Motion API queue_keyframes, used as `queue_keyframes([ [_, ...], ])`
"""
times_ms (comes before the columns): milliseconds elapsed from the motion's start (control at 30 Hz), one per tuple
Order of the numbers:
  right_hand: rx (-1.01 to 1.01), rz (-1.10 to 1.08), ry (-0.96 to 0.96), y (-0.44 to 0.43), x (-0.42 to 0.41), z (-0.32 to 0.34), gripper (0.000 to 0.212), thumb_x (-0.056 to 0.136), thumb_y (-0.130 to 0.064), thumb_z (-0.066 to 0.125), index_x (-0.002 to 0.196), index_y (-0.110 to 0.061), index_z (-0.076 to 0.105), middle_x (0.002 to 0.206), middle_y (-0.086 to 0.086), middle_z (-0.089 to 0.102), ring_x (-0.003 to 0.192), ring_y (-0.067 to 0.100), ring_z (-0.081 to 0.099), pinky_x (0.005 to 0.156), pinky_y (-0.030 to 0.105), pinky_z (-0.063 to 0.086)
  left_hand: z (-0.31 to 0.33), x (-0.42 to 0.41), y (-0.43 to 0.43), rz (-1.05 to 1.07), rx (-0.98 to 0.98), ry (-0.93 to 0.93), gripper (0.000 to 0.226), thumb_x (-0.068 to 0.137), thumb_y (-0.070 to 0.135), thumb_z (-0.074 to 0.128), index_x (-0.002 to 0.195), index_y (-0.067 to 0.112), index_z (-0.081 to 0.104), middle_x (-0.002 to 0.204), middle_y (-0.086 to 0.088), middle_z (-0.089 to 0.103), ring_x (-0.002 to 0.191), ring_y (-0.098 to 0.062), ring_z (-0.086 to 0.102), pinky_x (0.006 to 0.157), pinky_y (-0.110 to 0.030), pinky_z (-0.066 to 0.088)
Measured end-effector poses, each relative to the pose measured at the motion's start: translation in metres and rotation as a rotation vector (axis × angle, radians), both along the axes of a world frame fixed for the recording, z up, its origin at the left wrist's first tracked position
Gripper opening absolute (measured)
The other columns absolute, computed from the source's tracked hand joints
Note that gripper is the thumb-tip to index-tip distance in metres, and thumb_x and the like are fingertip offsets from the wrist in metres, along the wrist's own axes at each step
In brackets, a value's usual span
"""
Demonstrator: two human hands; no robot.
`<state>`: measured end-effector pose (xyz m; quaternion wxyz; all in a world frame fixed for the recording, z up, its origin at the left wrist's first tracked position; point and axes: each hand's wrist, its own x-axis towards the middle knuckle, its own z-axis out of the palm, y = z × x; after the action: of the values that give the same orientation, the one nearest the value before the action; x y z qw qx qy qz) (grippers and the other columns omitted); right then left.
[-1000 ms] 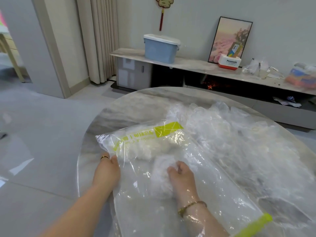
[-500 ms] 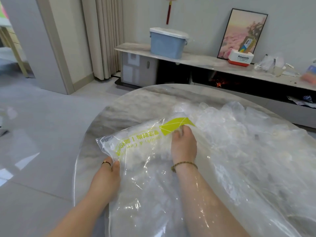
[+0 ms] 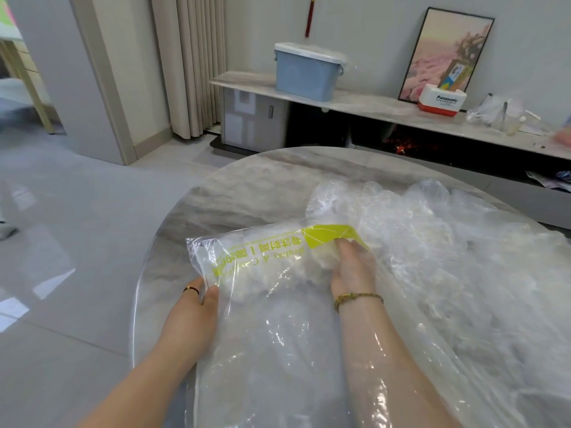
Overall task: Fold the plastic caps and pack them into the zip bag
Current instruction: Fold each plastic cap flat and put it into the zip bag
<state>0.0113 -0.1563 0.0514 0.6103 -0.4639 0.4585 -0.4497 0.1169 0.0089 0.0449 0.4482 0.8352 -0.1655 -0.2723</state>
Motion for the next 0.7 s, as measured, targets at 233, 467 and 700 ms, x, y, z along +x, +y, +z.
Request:
queue_keyframes([
  [233,-0.666,-0.063,0.709,0.017,0.004,-0.020,0.043,0.080,-0.035,0.039,0.093,-0.007,0.069,0.114,0.012,0.053,0.111,0.032,0.044,0.090,0.028,0.028,0.003,-0.002,0.001,0.006,-0.030,0.002,0.014,0.099,0.019,0.034,0.100,0.011,0.045,0.071,-0.005,0.045,0.068,-0.025,0.042,0.061,-0.031,0.030],
  [467,-0.676,0.106,1.314,0.020,0.002,-0.013,0.073,0.091,-0.052,0.002,0.144,-0.008,0.023,0.153,0.007,0.016,0.141,0.025,0.006,0.108,0.042,-0.002,-0.004,0.007,-0.005,0.144,-0.081,0.033,0.039,0.099,0.021,0.035,0.132,0.004,0.043,0.120,-0.020,0.054,0.098,-0.034,0.051,0.082,-0.034,0.037],
  [700,-0.874,0.126,1.240,0.041,-0.017,-0.018,0.075,0.081,-0.046,0.016,0.132,0.000,0.046,0.139,0.020,0.044,0.125,0.031,0.047,0.103,0.038,0.012,-0.004,0.011,-0.009,0.311,-0.190,0.040,0.041,0.099,0.019,0.036,0.139,0.012,0.034,0.069,-0.003,0.043,0.083,-0.029,0.046,0.076,-0.035,0.037],
])
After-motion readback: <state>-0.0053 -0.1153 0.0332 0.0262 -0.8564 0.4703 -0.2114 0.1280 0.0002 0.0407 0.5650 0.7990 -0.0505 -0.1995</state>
